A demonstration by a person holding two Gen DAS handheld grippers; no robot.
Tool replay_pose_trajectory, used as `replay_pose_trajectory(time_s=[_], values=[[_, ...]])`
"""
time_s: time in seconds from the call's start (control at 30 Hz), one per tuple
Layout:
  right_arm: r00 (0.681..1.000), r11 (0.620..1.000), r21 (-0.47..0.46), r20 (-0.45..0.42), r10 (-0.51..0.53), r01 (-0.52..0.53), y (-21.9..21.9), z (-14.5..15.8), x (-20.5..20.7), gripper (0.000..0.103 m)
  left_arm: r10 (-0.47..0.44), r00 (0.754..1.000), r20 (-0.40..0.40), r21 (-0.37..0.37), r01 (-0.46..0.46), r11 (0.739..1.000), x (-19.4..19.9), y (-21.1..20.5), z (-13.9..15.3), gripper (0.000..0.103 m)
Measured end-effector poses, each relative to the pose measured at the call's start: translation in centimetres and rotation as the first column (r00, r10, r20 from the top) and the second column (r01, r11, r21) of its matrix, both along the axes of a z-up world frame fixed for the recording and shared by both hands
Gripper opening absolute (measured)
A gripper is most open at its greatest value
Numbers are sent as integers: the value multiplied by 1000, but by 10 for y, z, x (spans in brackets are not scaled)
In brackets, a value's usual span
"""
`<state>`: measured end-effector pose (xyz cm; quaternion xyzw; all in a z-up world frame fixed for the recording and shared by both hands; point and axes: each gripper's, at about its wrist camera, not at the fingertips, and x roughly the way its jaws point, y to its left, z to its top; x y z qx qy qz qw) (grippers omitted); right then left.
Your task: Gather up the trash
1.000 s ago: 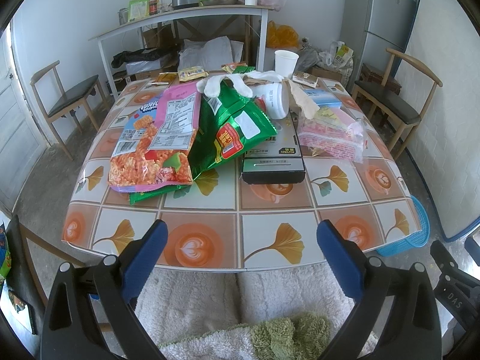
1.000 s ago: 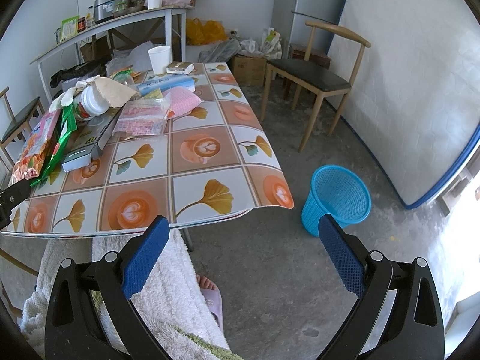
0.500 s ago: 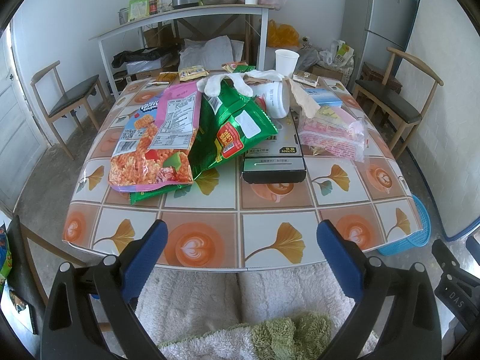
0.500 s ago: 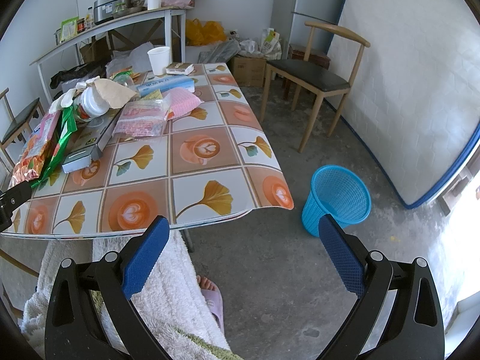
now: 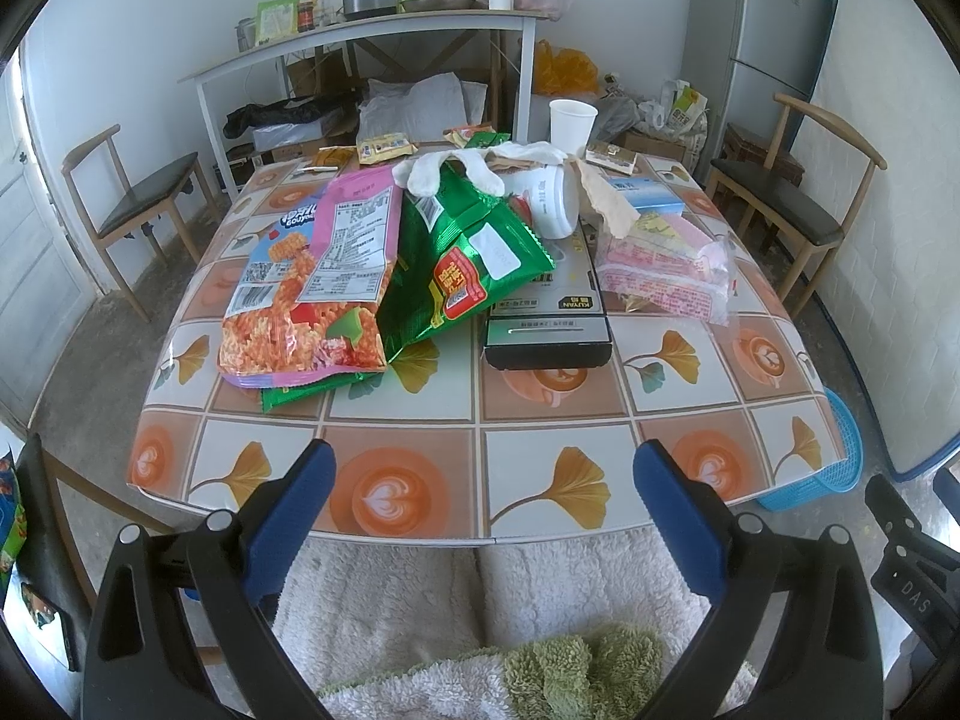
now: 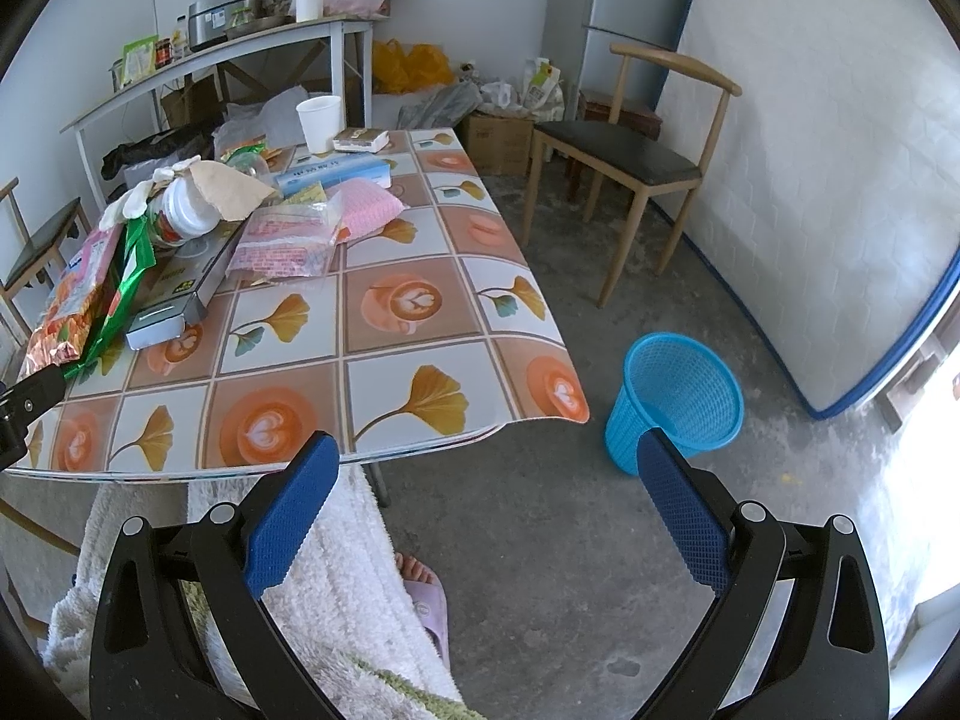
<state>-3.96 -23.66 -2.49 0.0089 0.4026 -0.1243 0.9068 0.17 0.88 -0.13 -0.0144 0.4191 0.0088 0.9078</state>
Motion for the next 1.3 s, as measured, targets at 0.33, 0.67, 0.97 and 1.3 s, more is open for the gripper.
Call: replay_pose_trajectory(time_s=[0.33,0.67,0.97,1.3], values=[[1000,1000,5,-4,23,-23,10,3,9,95,10,1000,-9,-4,-10,1000,-1,10,-3,97],[997,997,13,2,81,-81,31,5,27,95,46,998,-41,-13,-46,999,10,21,-11,97],[990,990,18,16,141,-141,54,9,48,95,92,993,-73,-27,-94,995,20,39,-20,97],[961,961,73,98,259,-266,94,25,77,95,157,986,-58,-53,-160,986,28,71,-24,97]])
